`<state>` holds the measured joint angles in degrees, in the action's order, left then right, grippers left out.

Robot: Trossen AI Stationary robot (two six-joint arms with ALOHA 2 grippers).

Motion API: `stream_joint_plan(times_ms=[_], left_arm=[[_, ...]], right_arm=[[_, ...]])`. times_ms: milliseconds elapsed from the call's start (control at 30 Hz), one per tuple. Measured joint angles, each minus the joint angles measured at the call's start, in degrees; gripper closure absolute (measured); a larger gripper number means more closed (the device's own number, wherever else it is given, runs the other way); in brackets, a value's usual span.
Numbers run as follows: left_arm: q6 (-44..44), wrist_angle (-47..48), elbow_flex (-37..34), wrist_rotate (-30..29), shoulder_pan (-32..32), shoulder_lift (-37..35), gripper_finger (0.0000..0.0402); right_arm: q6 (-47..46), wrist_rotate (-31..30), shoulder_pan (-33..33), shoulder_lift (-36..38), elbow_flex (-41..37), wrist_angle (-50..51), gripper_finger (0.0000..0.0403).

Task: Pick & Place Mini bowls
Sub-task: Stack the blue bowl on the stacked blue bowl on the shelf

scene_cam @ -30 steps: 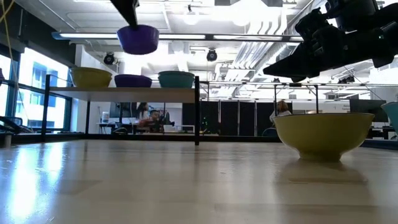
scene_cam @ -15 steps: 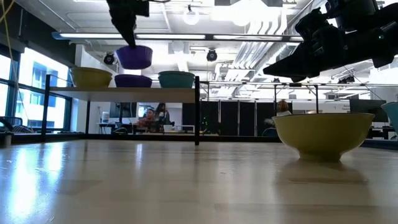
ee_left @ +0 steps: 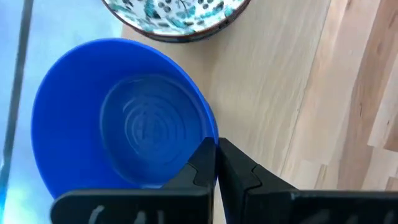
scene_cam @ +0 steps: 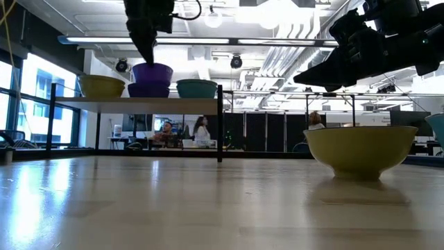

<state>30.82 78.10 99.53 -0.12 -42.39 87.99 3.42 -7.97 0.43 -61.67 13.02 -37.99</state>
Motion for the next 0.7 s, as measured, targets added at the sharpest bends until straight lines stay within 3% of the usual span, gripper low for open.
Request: stream_joint_plan(times_ms=[267, 700], left_arm=[[-0.6, -1.5, -4.1, -1.4, 0.0, 0.0, 0.0401], [-0.6, -1.8, -4.6, -0.9, 0.0, 0.0, 0.039]], right_arm=[[0.0, 0.0, 0.0, 0.0, 0.0, 0.0, 0.0402], [0.0, 0.3, 0.0, 0.0, 0.0, 0.0, 0.0401]])
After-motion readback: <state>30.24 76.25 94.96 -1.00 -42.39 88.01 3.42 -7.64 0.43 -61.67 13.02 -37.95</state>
